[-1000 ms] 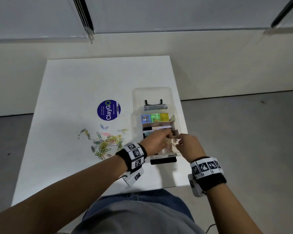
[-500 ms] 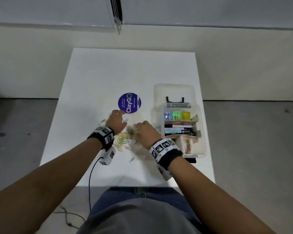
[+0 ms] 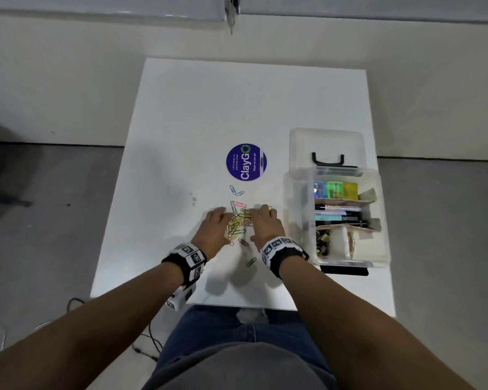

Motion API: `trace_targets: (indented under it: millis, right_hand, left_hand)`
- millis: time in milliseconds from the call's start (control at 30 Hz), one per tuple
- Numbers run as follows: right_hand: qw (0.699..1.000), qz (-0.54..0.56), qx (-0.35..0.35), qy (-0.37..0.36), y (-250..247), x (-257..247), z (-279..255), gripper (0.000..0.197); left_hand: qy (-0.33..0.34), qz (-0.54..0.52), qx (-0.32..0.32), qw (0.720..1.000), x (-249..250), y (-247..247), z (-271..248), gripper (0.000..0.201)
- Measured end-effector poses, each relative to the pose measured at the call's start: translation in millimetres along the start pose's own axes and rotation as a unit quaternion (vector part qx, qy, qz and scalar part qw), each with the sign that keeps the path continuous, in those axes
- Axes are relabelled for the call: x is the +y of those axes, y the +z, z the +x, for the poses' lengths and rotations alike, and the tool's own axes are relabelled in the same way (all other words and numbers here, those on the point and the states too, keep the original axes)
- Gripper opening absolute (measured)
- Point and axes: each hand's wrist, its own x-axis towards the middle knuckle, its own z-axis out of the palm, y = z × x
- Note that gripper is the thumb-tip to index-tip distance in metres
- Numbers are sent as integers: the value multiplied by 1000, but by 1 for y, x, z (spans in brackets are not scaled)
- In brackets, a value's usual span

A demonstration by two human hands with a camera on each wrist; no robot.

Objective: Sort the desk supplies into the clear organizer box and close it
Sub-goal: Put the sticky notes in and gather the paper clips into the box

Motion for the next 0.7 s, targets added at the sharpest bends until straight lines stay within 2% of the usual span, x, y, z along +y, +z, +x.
trace_targets:
  millis: [67,200,367,567,700]
  right_hand:
    - [1000,6,9,5,1,-5,-3,57]
    - [999,35,-12,32,-5,-6,-3,55]
    - [995,70,-31,65,-19,-1,7,46]
    - [985,143,60,77,-46,5,0,26]
    - [963,228,134,53,-64,18,-15,17]
  left_hand:
    - [3,-4,28,1000,-1,1,1,59]
    - [3,-4,27,1000,3,-5,10,34]
    - [-18,-13,12,1000,7,-20,23,27]
    - [-69,-95,67,991,11,-43,24,19]
    - [-57,-150,111,981,26,-68,17,13]
